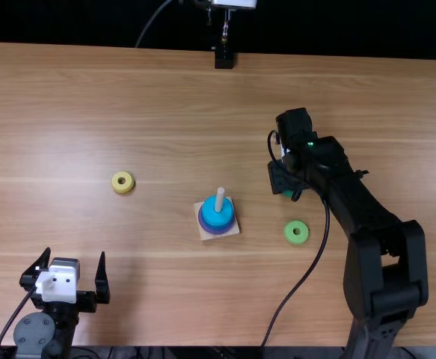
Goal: Build the Hanoi tower: stack the rings onto the peg from bottom to top in this color order: purple, dark blue, light blue, dark green, light green, yellow, orange.
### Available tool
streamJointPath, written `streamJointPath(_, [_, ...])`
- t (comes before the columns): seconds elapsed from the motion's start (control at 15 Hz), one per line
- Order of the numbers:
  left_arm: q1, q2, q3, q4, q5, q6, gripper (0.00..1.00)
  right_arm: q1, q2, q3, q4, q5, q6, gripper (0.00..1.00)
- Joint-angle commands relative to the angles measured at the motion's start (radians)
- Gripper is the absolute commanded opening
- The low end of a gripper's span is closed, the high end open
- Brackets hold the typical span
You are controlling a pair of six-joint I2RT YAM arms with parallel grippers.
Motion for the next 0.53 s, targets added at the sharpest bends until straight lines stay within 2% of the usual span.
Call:
streamJointPath(0.0, [0.007,-0.012,-0.104,-0.079,0.001,0.012,1.00,0.014,-0.014,-0.013,-0.001,0.003,0.011,0.79])
streamJointPath(0.07, [0.007,-0.012,-0.104,-0.079,0.001,0.012,1.00,0.013,-0.037,-0.013,-0.008,0.003,0.011,0.84])
streamJointPath(0.13, [0.007,-0.012,-0.104,-0.079,0.001,0.012,1.00,0.013,-0.054,-0.011,-0.010,0.003,0.011,1.00])
streamJointPath(0.47, [0.007,-0.012,-0.104,-0.079,0.001,0.012,1.00,0.005,-0.063,-0.023,-0.010,0.003,0.012,1.00])
